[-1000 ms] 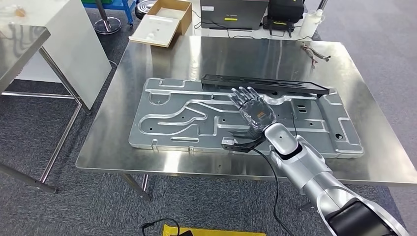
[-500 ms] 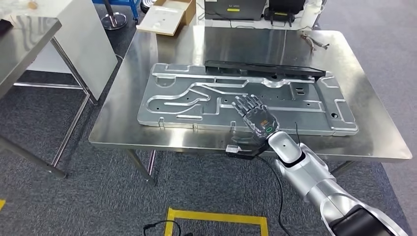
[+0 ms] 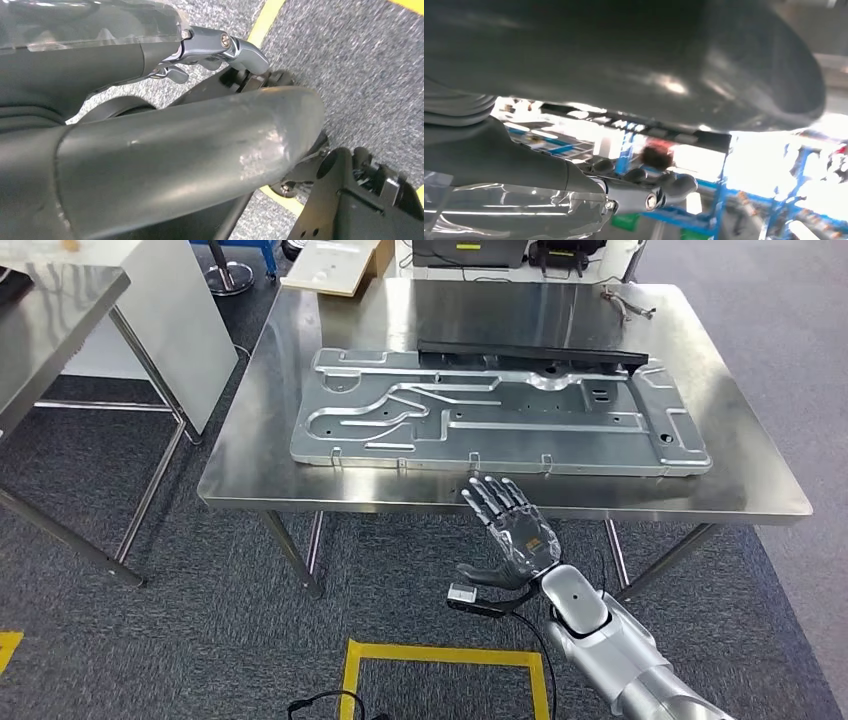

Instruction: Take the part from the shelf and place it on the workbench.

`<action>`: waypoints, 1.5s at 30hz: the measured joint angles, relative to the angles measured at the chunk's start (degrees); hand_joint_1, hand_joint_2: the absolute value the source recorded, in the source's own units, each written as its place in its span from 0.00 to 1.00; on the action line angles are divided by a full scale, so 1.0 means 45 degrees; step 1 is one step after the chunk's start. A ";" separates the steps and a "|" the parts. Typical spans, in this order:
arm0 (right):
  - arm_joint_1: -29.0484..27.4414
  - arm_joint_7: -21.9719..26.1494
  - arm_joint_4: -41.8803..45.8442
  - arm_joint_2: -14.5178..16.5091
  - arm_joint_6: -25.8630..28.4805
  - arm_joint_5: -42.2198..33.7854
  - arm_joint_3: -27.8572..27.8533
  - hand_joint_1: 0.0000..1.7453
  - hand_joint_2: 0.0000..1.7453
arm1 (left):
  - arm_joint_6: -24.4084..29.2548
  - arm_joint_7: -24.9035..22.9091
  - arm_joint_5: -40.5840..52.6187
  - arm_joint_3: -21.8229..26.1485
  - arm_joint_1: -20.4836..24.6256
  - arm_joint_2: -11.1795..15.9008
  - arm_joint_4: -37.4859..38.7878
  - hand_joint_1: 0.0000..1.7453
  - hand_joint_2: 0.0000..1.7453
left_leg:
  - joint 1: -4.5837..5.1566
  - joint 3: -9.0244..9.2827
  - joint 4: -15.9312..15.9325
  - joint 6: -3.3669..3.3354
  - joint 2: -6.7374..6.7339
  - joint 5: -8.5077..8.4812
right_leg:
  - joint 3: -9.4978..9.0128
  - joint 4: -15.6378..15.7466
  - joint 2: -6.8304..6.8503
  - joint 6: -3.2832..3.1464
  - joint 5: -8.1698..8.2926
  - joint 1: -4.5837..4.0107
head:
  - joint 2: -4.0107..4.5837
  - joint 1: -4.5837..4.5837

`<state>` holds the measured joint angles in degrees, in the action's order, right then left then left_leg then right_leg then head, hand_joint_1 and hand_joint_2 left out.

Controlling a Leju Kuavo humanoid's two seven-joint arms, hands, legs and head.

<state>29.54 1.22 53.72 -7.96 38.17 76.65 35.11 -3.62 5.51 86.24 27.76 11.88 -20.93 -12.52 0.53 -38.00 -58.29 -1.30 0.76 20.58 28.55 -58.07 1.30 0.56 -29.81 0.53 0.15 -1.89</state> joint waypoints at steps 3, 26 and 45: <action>-0.0239 0.0024 0.0129 -0.0005 0.0029 -0.0099 -0.0081 0.00 0.50 | 0.0024 -0.0040 -0.0061 0.0000 -0.0015 0.0010 0.0000 0.00 0.00 | -0.0035 -0.0131 -0.0050 0.0228 -0.0040 0.0030 | 0.0150 0.0280 0.0019 -0.0151 0.0293 0.0002 | 0.0000 0.0001; -0.7022 0.5039 0.3036 0.0615 0.0284 -0.6565 -0.5403 0.00 0.25 | 0.1554 0.0243 -0.2400 0.0814 -0.0471 0.0457 -0.0039 0.00 0.00 | -0.0044 0.0864 0.0332 -0.0276 -0.0149 0.0672 | 0.2213 -0.3439 -0.0141 0.0307 -0.0100 0.0226 | 0.0000 0.0006; -0.6711 0.2169 -0.8255 0.1656 -0.3631 -0.9020 -1.3683 0.00 0.00 | 0.2256 0.0482 -0.3246 0.1390 -0.0648 0.0712 -0.0050 0.00 0.00 | 0.0088 0.2107 -0.0577 -0.0033 -0.0550 0.1740 | 0.1232 0.0190 0.0019 -0.0259 0.1010 -0.0054 | 0.0000 -0.0002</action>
<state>-0.66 10.98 16.58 -0.50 21.83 36.06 -26.46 6.53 7.68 71.64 34.02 8.96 -17.73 -12.75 0.92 -28.52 -60.89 -1.45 -1.71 28.41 34.09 -57.21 1.38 -0.61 -25.27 0.29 0.15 -1.90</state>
